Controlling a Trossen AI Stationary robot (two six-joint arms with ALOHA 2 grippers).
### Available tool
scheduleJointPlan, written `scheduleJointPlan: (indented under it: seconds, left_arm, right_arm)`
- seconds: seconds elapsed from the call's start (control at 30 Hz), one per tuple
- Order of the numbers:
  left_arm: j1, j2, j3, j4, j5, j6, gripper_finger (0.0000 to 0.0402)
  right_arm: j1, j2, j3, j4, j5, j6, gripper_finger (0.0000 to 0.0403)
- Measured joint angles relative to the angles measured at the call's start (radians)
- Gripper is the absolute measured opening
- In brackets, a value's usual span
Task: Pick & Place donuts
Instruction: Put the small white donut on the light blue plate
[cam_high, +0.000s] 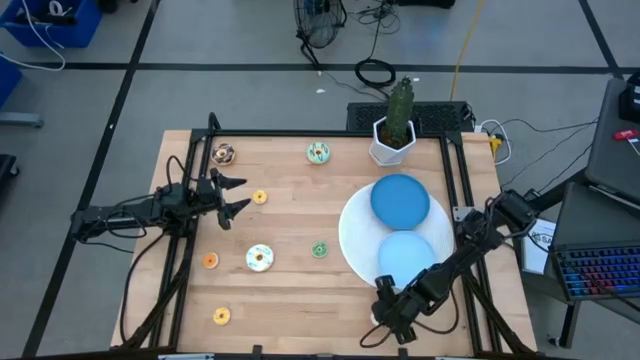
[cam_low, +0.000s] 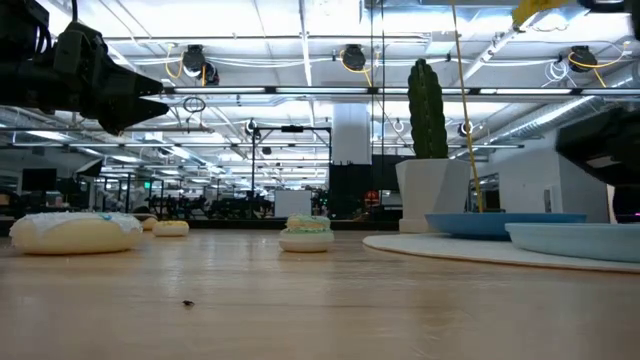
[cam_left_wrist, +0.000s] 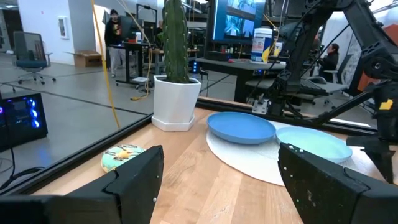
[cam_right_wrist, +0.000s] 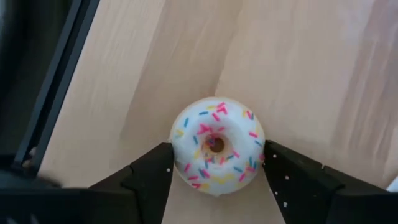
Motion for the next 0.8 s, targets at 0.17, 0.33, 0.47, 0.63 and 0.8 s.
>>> scheduleJointPlan:
  seconds: [0.17, 0.33, 0.47, 0.63, 0.8]
  left_arm:
    - [0.0, 0.0, 0.0, 0.0, 0.0, 0.0, 0.031]
    - [0.0, 0.0, 0.0, 0.0, 0.0, 0.0, 0.031]
    - [0.0, 0.0, 0.0, 0.0, 0.0, 0.0, 0.031]
    - [0.0, 0.0, 0.0, 0.0, 0.0, 0.0, 0.031]
    - [0.0, 0.0, 0.0, 0.0, 0.0, 0.0, 0.031]
  right_arm:
    - [-0.026, -0.002, -0.043, 0.073, 0.006, -0.039, 0.021]
    - [-0.05, -0.001, -0.05, 0.078, 0.005, -0.053, 0.0179]
    - [-0.052, 0.001, -0.052, 0.115, 0.008, -0.095, 0.0152]
    - [-0.052, 0.003, -0.053, 0.15, 0.01, -0.149, 0.0123]
    - [-0.053, -0.005, -0.053, 0.149, 0.03, -0.202, 0.0097]
